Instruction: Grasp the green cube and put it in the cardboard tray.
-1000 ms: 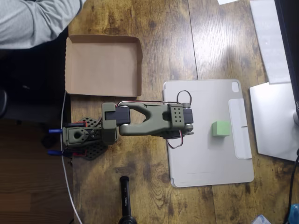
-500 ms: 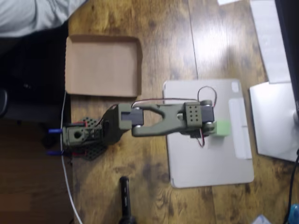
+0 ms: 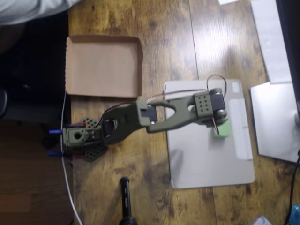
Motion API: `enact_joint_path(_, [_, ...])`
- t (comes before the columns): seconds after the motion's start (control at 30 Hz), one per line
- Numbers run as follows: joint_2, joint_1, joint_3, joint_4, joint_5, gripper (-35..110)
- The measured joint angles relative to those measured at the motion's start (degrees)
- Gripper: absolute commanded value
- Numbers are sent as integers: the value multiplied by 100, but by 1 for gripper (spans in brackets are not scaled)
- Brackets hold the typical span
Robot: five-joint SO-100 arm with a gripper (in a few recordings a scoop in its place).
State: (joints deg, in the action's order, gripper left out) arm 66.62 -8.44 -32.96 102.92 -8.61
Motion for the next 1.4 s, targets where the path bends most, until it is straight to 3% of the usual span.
enact_joint_path(0.1, [-88,-9,615,0,123,7])
enact_joint_path(0.47, [-1951,-229,2936,9,835,11])
enact_joint_path(0.87, [-2215,-202,2821,-44,844,31])
enact_joint_path(1.23, [-2303,-272,2479,-141,949,36])
enact_joint_path(1.4, [-2435,-343,2127,-721,932,36])
